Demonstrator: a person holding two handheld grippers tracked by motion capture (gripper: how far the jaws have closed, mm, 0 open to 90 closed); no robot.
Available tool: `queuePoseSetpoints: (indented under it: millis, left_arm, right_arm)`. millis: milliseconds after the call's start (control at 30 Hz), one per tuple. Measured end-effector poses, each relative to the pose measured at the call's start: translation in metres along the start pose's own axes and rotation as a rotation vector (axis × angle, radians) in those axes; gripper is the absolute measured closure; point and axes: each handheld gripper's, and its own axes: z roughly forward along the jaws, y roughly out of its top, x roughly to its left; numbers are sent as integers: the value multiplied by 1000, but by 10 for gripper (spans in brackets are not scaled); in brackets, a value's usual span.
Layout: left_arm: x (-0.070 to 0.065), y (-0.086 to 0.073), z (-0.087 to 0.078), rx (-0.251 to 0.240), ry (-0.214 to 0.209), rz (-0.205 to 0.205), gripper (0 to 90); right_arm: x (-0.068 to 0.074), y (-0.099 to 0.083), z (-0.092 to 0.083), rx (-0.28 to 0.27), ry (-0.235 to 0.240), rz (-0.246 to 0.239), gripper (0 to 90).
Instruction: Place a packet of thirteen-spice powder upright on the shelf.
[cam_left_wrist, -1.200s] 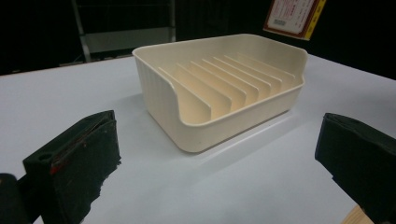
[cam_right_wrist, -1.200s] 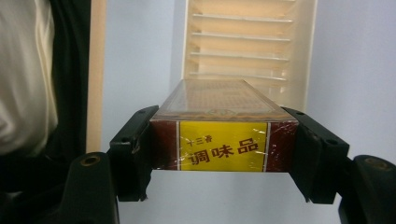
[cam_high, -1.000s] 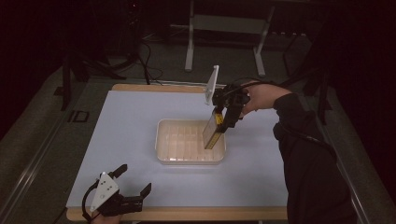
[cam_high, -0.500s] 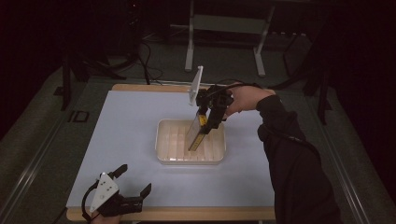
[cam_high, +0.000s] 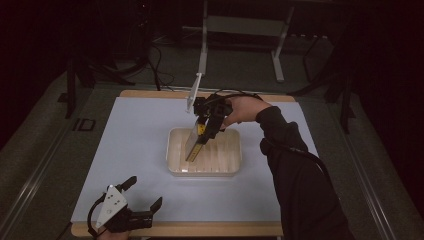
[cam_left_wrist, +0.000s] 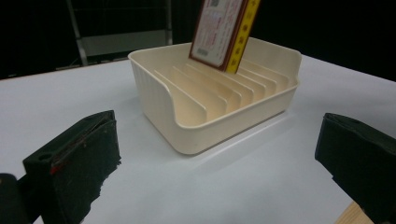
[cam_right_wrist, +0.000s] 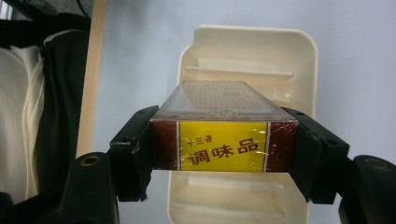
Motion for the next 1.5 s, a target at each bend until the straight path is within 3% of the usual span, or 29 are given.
queuePoseSetpoints:
  millis: [133,733,1500]
  left_arm:
    - [0,0,-1,0,-2,1,0]
    - [0,0,-1,-4,-9,0,0]
    - [0,0,0,-4,-12,3,0]
  right_arm:
    - [-5,4,11,-2,-22,18,319]
    - [-19,8,43,45,-6,57,319]
    - [-18,12,58,-8,1,43,318]
